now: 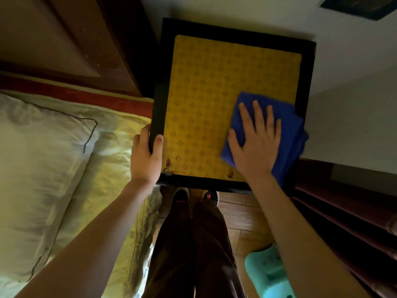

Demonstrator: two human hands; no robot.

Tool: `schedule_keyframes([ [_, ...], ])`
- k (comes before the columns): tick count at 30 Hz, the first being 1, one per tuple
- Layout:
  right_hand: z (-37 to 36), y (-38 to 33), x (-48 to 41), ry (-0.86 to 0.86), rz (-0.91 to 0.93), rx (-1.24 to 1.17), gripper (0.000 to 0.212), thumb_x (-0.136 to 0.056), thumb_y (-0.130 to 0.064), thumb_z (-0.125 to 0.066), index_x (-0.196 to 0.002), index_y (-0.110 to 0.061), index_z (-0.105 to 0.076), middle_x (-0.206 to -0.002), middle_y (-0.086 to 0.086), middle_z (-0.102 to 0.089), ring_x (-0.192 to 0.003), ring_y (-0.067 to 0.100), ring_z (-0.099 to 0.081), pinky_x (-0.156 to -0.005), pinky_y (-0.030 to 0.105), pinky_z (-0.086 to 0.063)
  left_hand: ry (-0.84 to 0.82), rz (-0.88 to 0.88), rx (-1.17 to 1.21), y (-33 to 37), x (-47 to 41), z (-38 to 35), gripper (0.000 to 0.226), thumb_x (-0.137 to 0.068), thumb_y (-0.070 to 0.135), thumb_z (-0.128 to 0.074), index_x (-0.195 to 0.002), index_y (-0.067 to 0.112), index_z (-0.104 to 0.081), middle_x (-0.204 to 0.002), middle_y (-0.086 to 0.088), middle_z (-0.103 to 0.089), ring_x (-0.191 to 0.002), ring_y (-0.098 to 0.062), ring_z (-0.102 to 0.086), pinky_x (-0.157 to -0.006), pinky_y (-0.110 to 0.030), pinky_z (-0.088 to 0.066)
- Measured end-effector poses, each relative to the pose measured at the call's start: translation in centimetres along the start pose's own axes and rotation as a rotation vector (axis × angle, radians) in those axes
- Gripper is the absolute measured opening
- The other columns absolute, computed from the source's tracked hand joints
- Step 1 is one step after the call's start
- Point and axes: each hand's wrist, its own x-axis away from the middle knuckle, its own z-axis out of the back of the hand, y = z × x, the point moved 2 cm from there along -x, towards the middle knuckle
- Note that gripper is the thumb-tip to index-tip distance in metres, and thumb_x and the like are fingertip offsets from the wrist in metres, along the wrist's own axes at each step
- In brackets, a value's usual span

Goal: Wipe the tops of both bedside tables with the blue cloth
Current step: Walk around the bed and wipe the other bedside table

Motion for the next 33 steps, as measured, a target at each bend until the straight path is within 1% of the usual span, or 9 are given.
schedule_keyframes([
  [5,1.0,2.3,-10.8,0.058,-0.088,-0.034,0.059,-0.096,-0.055,-0.025,-0.151,-0.033,-0.025,-0.160,-0.003,-0.023,-0.149,0.026,-0.014,-0.121,0.046,-0.007,0.000,-0.028,-0.009,-0.4,-0.4,-0.1,0.030,-0.099,0.036,-0.041,-0.124,0.022,-0.049,-0.105,-0.008,-0.053,-0.078,-0.003,-0.050,-0.059,-0.017,-0.035],
  [8,1.5,3.3,-13.9,0.053,-0.080,-0.057,0.060,-0.095,-0.055,-0.024,-0.151,-0.034,-0.024,-0.160,-0.002,-0.023,-0.149,0.027,-0.013,-0.121,0.047,-0.006,0.000,-0.044,-0.020,-0.3,-0.3,-0.1,0.027,-0.099,0.035,-0.041,-0.122,0.023,-0.049,-0.103,-0.008,-0.052,-0.076,0.005,-0.049,-0.056,-0.008,-0.035],
  [10,1.8,3.3,-14.0,0.031,-0.060,-0.061,0.060,-0.096,-0.055,-0.023,-0.151,-0.034,-0.023,-0.161,-0.002,-0.022,-0.149,0.027,-0.012,-0.121,0.048,-0.006,-0.008,-0.041,-0.017,-0.2,-0.3,-0.1,0.028,-0.099,0.036,-0.040,-0.123,0.024,-0.049,-0.104,-0.006,-0.052,-0.075,0.006,-0.050,-0.056,-0.007,-0.035],
  [14,1.7,2.4,-6.9,0.007,-0.018,-0.057,0.060,-0.097,-0.055,-0.026,-0.152,-0.032,-0.023,-0.160,-0.002,-0.024,-0.149,0.028,-0.014,-0.120,0.050,-0.009,-0.019,-0.005,0.027,0.0,-0.1,0.1,0.032,-0.097,0.041,-0.039,-0.125,0.027,-0.048,-0.108,-0.008,-0.053,-0.079,-0.012,-0.053,-0.063,-0.028,-0.041],
  [19,0.0,0.5,7.8,-0.115,0.143,0.033,0.062,-0.093,-0.056,-0.036,-0.150,-0.032,-0.027,-0.159,-0.003,-0.024,-0.149,0.028,-0.015,-0.119,0.052,-0.014,-0.020,0.027,0.038,0.4,0.1,0.2,0.032,-0.099,0.038,-0.041,-0.127,0.026,-0.047,-0.108,-0.012,-0.051,-0.074,-0.006,-0.051,-0.059,-0.021,-0.035],
  [22,-0.5,-0.8,9.7,-0.156,0.253,0.070,0.060,-0.095,-0.055,-0.033,-0.151,-0.034,-0.026,-0.160,-0.004,-0.023,-0.149,0.026,-0.013,-0.120,0.051,-0.013,-0.014,0.039,0.014,0.5,0.1,0.2,0.033,-0.099,0.037,-0.040,-0.129,0.025,-0.047,-0.108,-0.009,-0.050,-0.071,0.000,-0.049,-0.057,-0.015,-0.033],
  [26,0.2,-2.8,2.2,-0.128,0.327,-0.014,0.055,-0.098,-0.050,-0.034,-0.150,-0.035,-0.028,-0.158,-0.005,-0.028,-0.149,0.025,-0.017,-0.121,0.048,-0.012,-0.007,0.005,-0.006,0.4,-0.2,0.2,0.034,-0.099,0.035,-0.042,-0.130,0.022,-0.047,-0.105,-0.008,-0.048,-0.071,0.015,-0.047,-0.055,-0.003,-0.034],
  [30,0.1,-5.4,-9.0,-0.023,0.266,-0.038,0.055,-0.098,-0.050,-0.030,-0.150,-0.033,-0.029,-0.158,-0.002,-0.030,-0.148,0.028,-0.020,-0.121,0.047,-0.012,0.005,0.001,0.004,-0.1,-0.3,0.1,0.033,-0.099,0.034,-0.044,-0.130,0.021,-0.048,-0.102,-0.006,-0.048,-0.072,0.013,-0.048,-0.056,-0.003,-0.034],
  [33,0.4,-6.8,-15.3,-0.021,0.222,-0.023,0.057,-0.096,-0.052,-0.024,-0.151,-0.034,-0.026,-0.159,-0.003,-0.027,-0.149,0.027,-0.017,-0.121,0.046,-0.009,0.005,-0.002,0.011,0.1,-0.4,0.1,0.033,-0.099,0.033,-0.044,-0.130,0.021,-0.049,-0.103,-0.005,-0.048,-0.072,0.015,-0.048,-0.057,-0.001,-0.034],
])
